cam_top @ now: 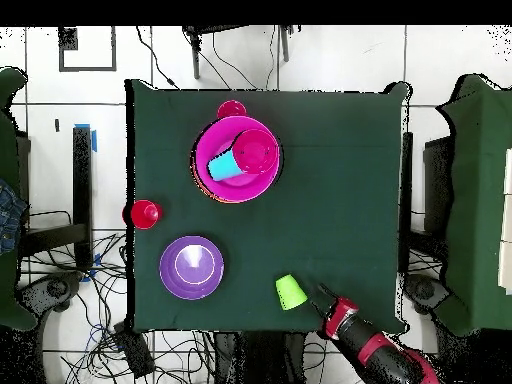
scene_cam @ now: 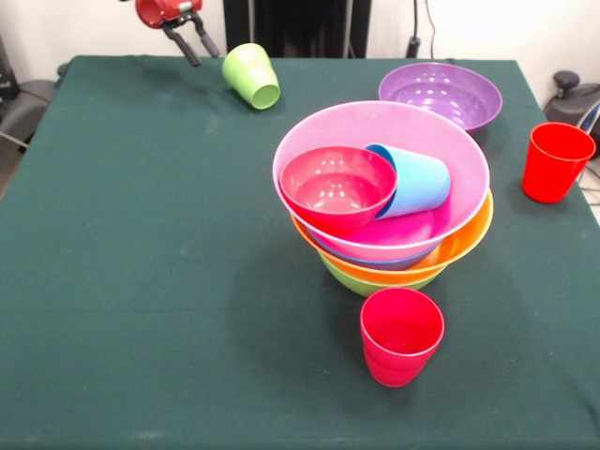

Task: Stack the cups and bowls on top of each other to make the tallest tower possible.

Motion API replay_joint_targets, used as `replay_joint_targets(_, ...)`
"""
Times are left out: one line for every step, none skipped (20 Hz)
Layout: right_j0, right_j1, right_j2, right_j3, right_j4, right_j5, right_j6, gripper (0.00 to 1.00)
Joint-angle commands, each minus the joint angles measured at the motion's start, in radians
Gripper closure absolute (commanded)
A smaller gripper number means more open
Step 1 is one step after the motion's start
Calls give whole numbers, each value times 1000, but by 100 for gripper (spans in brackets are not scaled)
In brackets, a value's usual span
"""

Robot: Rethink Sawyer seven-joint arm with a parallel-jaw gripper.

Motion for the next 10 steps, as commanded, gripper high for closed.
replay_joint_targets(68, 85, -70, -147, -99, 35, -297, 0)
replay_joint_targets(68, 88, -73, -148, -102, 33, -296, 0)
replay_joint_targets(69, 90, -74, -149, -103, 32, -293, 0)
replay_joint_targets(70, 92, -76, -150, -104, 30, -289, 0)
replay_joint_targets(70, 93, -78, -149, -105, 29, -287, 0)
replay_joint_targets(70, 98, -82, -151, -104, 31, -287, 0)
replay_joint_targets(71, 99, -85, -151, -105, 30, -284, 0)
replay_joint_targets(73, 99, -89, -152, -105, 29, -277, 0)
replay_joint_targets(75, 96, -90, -147, -107, 26, -268, 0)
replay_joint_targets(76, 95, -92, -147, -109, 24, -264, 0)
